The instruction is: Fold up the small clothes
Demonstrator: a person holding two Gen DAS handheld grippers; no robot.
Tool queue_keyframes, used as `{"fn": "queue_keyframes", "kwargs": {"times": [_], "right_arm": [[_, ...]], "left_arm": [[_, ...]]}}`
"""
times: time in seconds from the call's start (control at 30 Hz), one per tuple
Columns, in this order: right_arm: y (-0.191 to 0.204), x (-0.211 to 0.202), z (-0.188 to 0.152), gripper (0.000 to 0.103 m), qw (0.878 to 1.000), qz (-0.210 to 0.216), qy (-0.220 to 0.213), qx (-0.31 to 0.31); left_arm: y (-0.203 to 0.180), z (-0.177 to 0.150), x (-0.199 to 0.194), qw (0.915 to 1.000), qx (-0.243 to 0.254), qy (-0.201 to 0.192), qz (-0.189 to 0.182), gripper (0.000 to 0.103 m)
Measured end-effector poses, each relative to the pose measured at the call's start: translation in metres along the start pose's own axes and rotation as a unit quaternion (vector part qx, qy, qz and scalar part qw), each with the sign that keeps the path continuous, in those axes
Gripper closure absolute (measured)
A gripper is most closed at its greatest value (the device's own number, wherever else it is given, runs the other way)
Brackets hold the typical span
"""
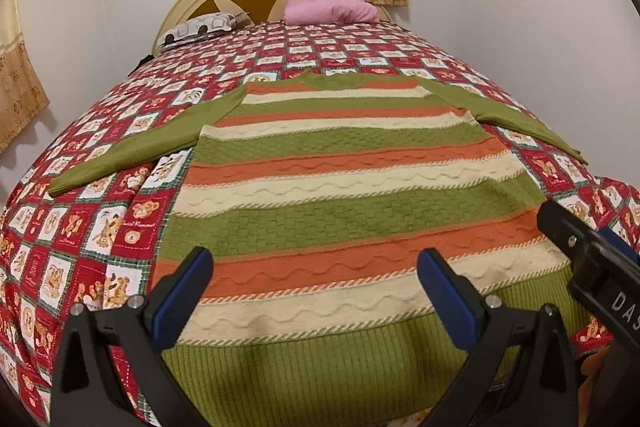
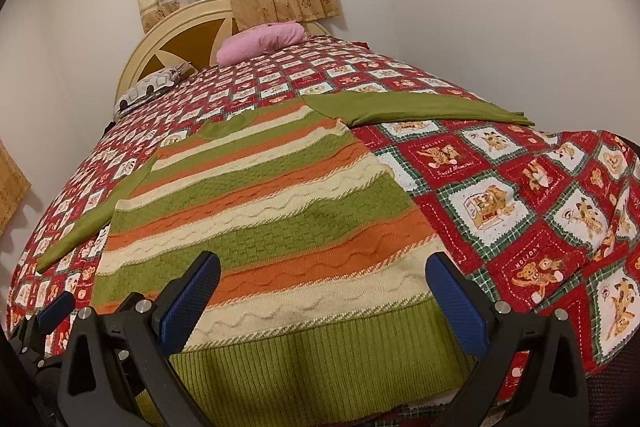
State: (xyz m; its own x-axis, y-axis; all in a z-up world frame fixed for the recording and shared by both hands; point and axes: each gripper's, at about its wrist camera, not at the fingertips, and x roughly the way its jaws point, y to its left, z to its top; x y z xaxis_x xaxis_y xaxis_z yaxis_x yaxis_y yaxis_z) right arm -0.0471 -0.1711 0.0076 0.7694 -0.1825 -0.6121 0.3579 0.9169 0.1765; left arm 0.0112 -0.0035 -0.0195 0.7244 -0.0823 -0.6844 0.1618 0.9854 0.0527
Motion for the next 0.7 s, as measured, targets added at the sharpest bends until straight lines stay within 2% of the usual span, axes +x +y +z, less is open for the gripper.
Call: {"fn": "queue_keyframes", "kwargs": {"times": [0.53,0.7], "right_arm": [[-0.009,0.016,-0.002,0.001,0.999,-0.027,0.012,-0.012],[-0.022,0.029,0.001,0.001,1.0,-0.028,0.007,-0.001]], "left_arm": [[0.002,0.002,0.013,0.9999,0.008,0.006,0.007,0.0],[0.015,0.014,0.025,0.9998,0.01,-0.008,0.018,0.0]]}}
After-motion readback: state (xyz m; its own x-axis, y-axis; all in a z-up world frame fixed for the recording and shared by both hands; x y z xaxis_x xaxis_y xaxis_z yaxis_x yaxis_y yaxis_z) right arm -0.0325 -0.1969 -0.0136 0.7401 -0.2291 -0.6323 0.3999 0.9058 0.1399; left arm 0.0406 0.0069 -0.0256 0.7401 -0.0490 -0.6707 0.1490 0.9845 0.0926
